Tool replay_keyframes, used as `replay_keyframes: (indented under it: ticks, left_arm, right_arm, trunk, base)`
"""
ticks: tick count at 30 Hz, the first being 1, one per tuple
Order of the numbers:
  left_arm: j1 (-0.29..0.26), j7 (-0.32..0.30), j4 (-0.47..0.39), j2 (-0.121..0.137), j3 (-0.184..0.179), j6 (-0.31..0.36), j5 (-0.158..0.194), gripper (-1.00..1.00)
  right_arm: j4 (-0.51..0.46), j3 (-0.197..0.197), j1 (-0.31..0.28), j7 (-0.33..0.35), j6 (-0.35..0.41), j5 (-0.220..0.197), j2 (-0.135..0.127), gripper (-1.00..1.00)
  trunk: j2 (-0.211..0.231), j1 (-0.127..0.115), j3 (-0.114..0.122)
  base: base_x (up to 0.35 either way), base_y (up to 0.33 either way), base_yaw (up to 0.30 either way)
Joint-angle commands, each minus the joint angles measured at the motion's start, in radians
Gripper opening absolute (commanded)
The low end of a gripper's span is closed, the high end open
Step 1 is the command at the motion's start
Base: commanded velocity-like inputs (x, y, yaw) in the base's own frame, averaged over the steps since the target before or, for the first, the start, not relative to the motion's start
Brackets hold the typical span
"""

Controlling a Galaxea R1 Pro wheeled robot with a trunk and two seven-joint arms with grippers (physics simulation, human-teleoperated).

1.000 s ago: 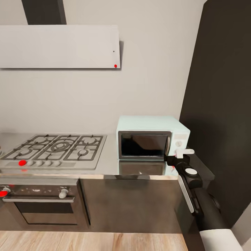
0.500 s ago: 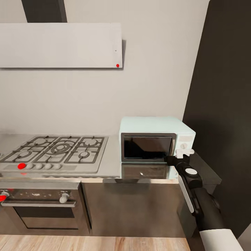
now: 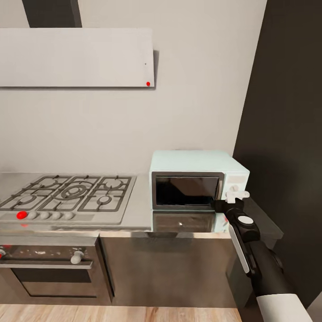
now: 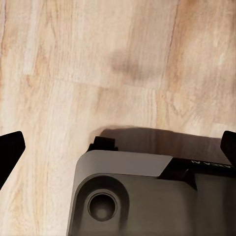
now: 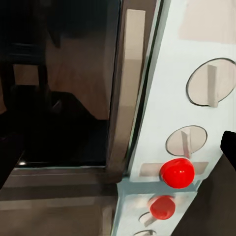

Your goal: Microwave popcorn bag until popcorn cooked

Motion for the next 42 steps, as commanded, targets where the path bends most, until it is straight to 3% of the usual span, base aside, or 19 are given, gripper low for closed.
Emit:
replay_keyframes:
  ticks: [1,32,42]
  left_arm:
    - [-0.001,0.001,0.001,0.000,0.004,-0.003,-0.001,1.00]
    - [0.002,0.001,0.001,-0.003,0.001,-0.003,0.000,1.00]
    - [0.002,0.001,0.001,-0.003,0.000,-0.003,0.000,1.00]
  right_arm:
    - [-0.001,0.002,-0.001,-0.004,0.006,0.004,-0.001,1.00]
    - [-0.009,-0.001,0.015,-0.001,0.005,0.000,-0.003,1.00]
    - [-0.012,-0.010,0.015,-0.001,0.005,0.000,-0.003,1.00]
  trunk:
    - [-0.001,0.000,-0.001]
    - [-0.001,0.000,-0.001]
    - [-0.001,0.000,-0.001]
  base:
    - [0.016,-0.017,0.000]
    - [0.001,-0.001,0.000]
    - [0.145,0.000,0.000]
